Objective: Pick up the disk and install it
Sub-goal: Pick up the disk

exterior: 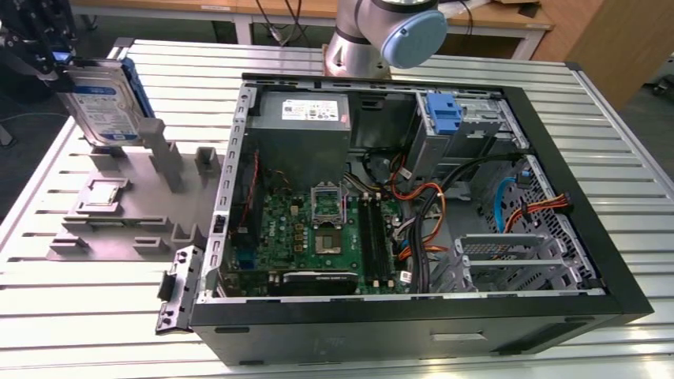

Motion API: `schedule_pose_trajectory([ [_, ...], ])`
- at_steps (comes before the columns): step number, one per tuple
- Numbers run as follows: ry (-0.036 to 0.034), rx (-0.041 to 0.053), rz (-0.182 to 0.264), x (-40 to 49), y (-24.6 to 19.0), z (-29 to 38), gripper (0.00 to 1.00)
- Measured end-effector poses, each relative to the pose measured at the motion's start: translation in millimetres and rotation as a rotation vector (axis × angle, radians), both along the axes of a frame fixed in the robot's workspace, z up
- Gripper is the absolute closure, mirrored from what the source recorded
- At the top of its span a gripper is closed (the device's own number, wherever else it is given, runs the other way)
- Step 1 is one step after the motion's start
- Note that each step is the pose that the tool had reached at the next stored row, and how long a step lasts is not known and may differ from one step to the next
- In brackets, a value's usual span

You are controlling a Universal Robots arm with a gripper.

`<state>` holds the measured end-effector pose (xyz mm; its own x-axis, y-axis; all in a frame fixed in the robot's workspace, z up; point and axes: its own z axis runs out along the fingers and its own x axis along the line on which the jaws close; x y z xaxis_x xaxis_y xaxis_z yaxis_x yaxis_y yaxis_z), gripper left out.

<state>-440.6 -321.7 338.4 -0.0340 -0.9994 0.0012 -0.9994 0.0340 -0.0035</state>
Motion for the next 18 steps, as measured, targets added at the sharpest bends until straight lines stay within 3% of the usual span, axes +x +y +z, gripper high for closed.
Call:
schedule_pose_trajectory([
  [18, 0.0004, -0.0002, 0.0, 0.0, 0.0, 2.1, 0.63],
])
